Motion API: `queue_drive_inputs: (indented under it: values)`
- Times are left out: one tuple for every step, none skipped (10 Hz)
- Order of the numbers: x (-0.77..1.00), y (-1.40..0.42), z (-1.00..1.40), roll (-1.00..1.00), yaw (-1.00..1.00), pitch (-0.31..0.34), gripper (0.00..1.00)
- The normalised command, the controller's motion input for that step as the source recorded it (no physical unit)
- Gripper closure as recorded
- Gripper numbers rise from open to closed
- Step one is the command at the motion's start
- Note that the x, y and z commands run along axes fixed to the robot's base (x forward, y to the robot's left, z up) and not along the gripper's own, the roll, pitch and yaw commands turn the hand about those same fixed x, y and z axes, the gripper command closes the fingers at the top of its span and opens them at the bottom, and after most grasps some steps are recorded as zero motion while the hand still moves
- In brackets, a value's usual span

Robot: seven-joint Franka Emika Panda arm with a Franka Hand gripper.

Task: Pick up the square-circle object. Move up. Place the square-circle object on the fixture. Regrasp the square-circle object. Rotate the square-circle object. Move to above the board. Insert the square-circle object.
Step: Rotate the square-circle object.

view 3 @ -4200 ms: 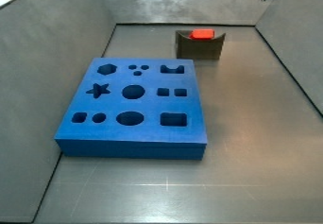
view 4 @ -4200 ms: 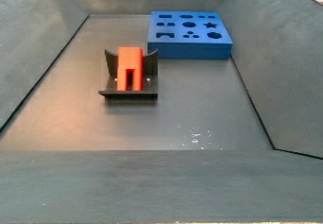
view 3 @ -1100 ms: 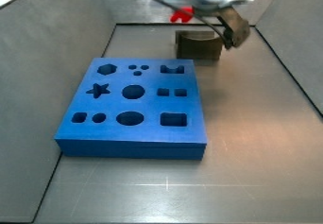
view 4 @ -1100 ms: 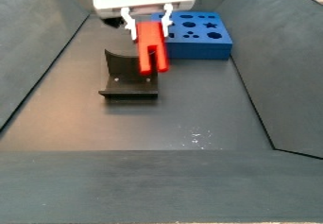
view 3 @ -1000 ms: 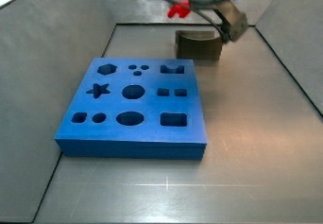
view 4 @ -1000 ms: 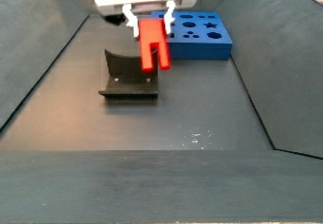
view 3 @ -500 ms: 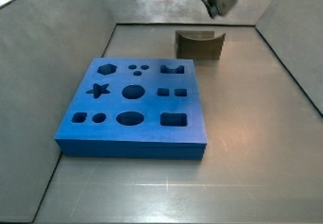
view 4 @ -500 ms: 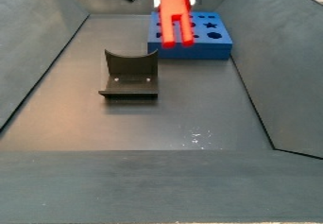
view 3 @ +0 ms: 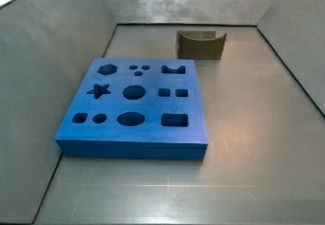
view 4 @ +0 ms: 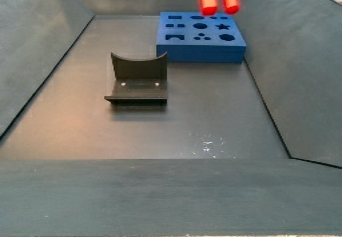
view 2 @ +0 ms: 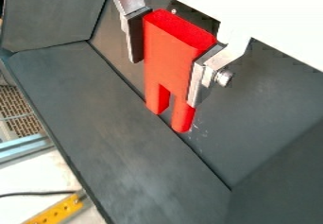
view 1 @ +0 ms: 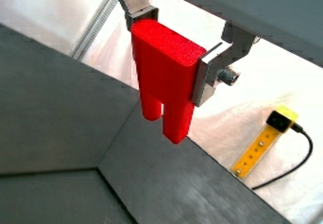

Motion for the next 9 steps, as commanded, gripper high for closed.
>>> queue_drive_inputs:
  values:
    - [-0.36, 0.03, 0.04, -0.14, -0.07, -0.015, 1.0]
    - [0.0, 0.0, 0.0, -0.98, -1.0, -0.111, 1.0]
    - [0.13, 0.01, 0.03, -0.98, -1.0, -0.097, 1.0]
    - [0.01, 0.05, 0.06, -0.98, -1.0, -0.044, 1.0]
    - [-0.06, 0.04, 0.07, -0.96, -1.0, 0.0, 1.0]
    - [-0.06, 0.03, 0.05, -0.95, -1.0, 0.05, 1.0]
    - [-0.02, 0.03, 0.03, -0.94, -1.0, 0.121, 1.0]
    - [-0.01, 0.03, 0.02, -0.94, -1.0, 0.175, 1.0]
    - [-0.02, 0.02, 0.03, -0.93, -1.0, 0.244, 1.0]
